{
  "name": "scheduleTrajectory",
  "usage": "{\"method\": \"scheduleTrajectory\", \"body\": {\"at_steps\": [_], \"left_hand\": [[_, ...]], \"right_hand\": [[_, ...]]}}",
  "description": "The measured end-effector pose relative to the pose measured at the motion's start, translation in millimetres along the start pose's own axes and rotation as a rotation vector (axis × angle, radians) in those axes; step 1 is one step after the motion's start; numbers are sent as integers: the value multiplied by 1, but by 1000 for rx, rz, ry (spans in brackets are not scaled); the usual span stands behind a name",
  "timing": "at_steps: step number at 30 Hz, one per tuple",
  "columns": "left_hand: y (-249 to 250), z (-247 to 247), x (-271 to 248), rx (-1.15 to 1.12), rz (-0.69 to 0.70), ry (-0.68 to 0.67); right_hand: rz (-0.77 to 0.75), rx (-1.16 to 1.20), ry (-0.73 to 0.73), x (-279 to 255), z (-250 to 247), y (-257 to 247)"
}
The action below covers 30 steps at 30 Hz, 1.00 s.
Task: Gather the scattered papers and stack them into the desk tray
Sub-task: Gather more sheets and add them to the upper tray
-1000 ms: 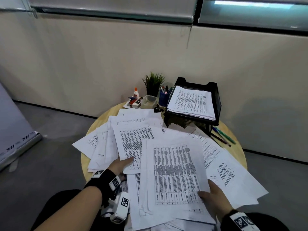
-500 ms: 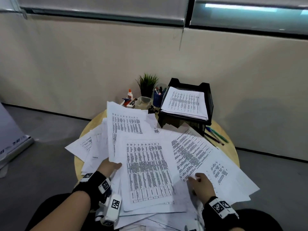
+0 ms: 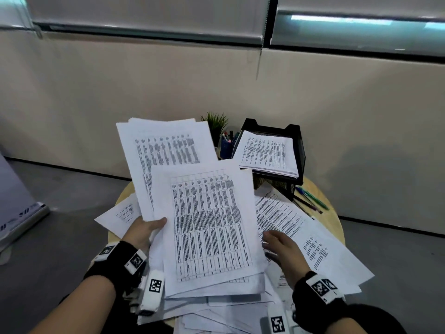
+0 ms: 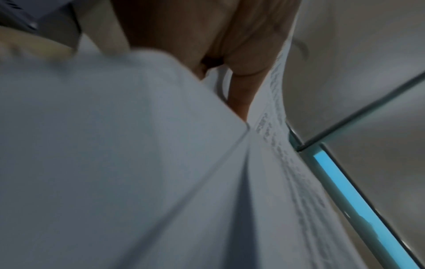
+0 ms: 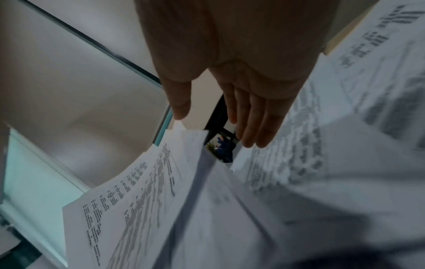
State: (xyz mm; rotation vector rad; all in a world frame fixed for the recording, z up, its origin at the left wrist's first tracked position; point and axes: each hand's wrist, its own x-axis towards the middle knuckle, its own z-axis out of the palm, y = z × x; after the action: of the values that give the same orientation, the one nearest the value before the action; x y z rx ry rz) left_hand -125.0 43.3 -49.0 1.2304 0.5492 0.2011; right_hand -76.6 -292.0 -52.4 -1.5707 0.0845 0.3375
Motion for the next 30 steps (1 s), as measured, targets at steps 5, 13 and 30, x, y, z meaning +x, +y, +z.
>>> {"method": "scheduleTrajectory", "body": {"at_steps": [5,13,30], "left_hand": [[22,27,-15,63,5,-147],[48,65,-24,115,154,-278],[49,103,-26,130,274,-272]], "right_hand": [[-77,83,-162,8,4,-37],[-139,309,-190,23,2,-93],[-298,196,-17,17,12,-79]]}}
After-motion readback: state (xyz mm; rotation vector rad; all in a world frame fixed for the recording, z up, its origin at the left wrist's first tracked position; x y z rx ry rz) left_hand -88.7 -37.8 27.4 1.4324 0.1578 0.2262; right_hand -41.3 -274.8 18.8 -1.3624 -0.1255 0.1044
